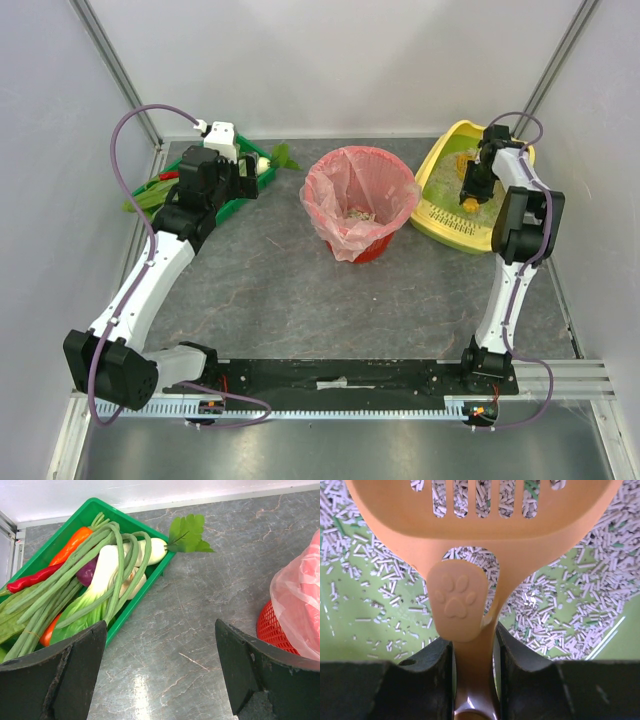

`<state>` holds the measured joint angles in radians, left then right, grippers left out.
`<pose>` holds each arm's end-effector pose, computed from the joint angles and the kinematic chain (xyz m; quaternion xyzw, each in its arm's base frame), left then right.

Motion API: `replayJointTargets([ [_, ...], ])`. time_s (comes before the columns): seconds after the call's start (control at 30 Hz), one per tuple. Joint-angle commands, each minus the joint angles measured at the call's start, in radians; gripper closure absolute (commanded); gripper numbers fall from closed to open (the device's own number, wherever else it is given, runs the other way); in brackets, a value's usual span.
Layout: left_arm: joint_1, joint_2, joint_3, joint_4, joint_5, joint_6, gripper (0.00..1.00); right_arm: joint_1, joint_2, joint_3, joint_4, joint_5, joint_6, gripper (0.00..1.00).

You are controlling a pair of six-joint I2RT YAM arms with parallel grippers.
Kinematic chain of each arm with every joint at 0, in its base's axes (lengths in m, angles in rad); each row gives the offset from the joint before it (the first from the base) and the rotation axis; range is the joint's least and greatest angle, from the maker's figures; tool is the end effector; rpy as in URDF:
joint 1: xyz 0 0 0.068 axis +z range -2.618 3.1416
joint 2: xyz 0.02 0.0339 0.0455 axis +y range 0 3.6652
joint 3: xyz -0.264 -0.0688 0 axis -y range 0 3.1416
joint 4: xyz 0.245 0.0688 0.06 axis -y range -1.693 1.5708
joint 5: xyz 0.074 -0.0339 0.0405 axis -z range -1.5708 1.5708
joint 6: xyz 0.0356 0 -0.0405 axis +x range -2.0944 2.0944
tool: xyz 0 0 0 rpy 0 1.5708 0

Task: Clean the litter box

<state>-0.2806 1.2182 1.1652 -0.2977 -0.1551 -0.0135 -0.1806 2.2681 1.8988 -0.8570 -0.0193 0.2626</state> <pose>0.2698 -0.0720 0.3707 0.0648 0.8158 -0.0209 0.5743 0.4691 -0.0849 0.1802 0.2149 0.9614 0.0165 0.1709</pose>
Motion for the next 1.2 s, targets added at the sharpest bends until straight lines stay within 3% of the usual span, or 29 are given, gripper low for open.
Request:
replayJointTargets([
  [0.0, 0.009, -0.017, 0.034, 0.040, -0.008, 0.012, 0.05, -0.003, 0.063, 0.085, -0.013, 0.013, 0.012, 1.00],
  [0.17, 0.009, -0.037, 0.018, 0.034, -0.021, 0.007, 0.05, -0.002, 0.038, 0.019, 0.054, 0.036, -0.003, 1.00],
  [0.43, 0.011, -0.039, 0.014, 0.038, -0.018, 0.004, 0.05, 0.003, -0.131, -0.231, 0.277, 0.056, -0.066, 1.00],
  [1.17, 0.011, -0.019, -0.006, 0.055, 0.051, -0.057, 0.05, 0.009, -0.580, -0.561, 0.231, 0.042, -0.112, 1.00],
])
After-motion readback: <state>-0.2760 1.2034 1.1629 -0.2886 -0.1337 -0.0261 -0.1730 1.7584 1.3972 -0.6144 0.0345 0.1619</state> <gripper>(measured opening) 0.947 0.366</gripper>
